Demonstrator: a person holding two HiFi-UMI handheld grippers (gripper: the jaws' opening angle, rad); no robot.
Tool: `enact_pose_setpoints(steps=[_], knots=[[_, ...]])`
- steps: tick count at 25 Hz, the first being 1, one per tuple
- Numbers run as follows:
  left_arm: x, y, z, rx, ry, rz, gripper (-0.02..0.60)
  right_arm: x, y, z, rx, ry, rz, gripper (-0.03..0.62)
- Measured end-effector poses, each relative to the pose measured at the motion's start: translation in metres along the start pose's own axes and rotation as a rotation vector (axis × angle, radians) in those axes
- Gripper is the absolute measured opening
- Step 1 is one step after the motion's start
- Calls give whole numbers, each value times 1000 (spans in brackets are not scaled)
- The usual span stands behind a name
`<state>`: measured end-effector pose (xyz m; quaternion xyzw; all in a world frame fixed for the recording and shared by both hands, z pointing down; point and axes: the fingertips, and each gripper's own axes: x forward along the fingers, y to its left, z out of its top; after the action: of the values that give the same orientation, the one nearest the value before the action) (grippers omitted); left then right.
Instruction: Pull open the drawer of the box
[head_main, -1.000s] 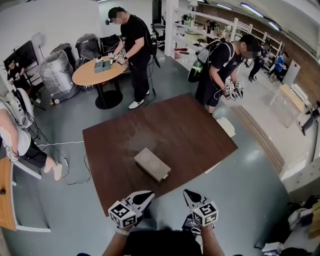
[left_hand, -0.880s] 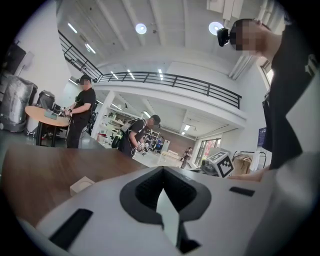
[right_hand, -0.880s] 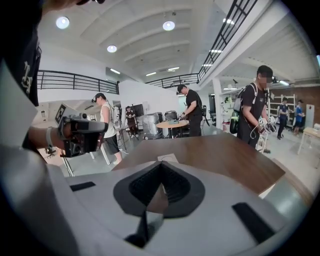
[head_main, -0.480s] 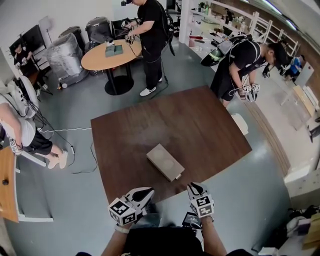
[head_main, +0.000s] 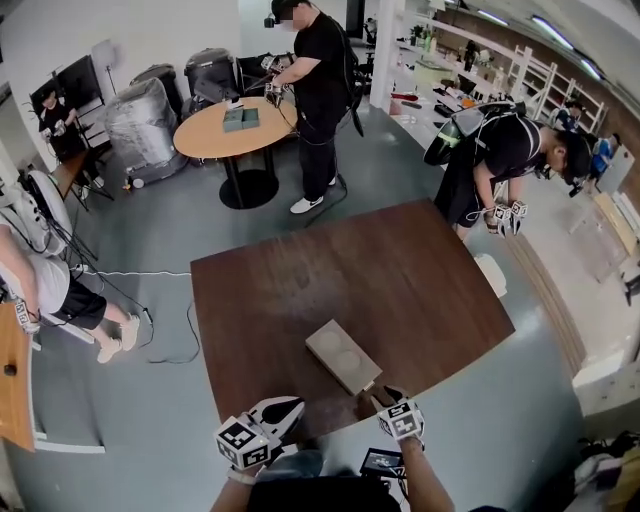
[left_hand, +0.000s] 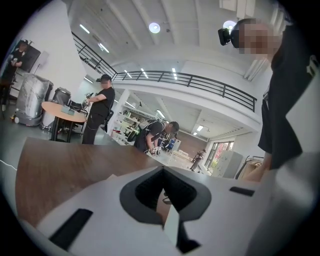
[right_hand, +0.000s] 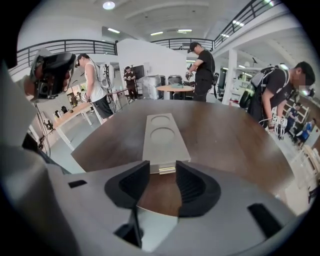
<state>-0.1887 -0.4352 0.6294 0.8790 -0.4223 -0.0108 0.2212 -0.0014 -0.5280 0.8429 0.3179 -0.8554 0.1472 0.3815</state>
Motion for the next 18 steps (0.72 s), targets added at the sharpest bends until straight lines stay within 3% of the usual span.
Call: enact_pose_setpoints(steps=[10, 18], knots=[[-10, 15, 19, -12, 9, 11, 5, 45, -9, -32, 45, 181, 41, 166], [-18, 30, 30, -4, -20, 45, 5, 80, -11, -40, 8, 249, 60, 183]])
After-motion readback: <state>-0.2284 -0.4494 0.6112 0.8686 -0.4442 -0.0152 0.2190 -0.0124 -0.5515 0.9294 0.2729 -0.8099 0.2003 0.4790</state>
